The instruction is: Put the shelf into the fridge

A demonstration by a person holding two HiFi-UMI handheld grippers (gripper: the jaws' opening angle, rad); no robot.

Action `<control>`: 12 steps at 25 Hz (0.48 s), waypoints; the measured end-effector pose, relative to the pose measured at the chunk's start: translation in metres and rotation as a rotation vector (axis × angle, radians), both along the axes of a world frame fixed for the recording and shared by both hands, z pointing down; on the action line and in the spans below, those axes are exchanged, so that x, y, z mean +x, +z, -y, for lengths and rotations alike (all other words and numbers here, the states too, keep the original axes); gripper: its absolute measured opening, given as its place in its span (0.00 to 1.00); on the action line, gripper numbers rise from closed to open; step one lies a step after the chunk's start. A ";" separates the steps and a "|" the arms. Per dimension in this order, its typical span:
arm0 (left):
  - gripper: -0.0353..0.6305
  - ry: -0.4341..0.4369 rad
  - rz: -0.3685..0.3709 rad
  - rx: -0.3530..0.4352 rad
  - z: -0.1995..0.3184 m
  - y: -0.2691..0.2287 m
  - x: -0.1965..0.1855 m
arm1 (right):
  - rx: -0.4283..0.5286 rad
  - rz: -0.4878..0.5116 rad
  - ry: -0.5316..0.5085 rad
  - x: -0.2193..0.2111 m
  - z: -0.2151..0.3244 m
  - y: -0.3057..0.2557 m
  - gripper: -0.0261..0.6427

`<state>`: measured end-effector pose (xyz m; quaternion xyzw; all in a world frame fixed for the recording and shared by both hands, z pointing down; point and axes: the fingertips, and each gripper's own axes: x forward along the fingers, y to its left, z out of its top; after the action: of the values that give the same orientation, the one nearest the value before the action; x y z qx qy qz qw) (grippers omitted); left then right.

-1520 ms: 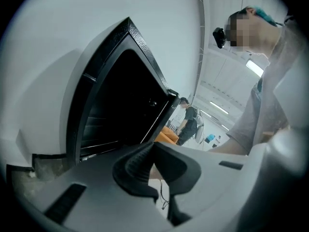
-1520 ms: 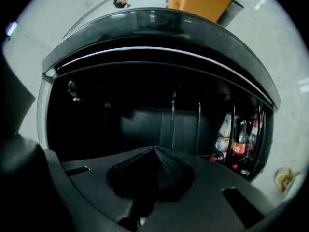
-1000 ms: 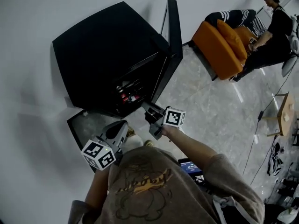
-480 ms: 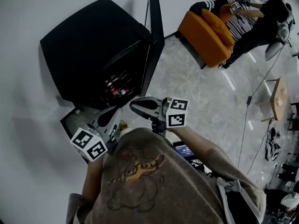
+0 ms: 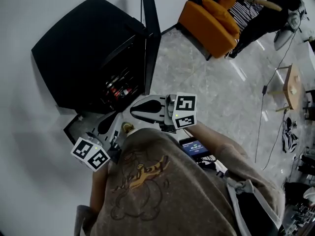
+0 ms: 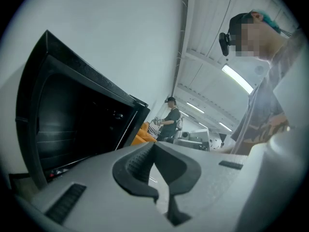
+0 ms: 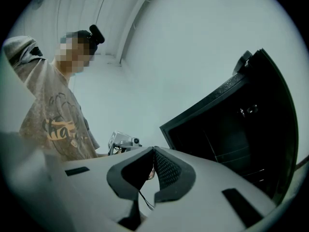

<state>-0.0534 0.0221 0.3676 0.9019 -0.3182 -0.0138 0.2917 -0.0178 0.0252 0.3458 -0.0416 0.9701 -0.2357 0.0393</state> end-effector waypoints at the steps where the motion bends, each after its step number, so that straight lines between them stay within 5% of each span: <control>1: 0.06 -0.001 0.002 -0.002 -0.001 0.001 -0.001 | 0.005 -0.005 0.001 0.000 0.000 0.000 0.07; 12: 0.06 0.000 0.014 -0.025 -0.010 0.012 -0.016 | 0.029 -0.058 -0.027 -0.013 -0.006 0.006 0.07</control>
<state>-0.0697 0.0321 0.3800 0.8982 -0.3204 -0.0036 0.3008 -0.0308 0.0307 0.3517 -0.0345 0.9747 -0.2207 0.0085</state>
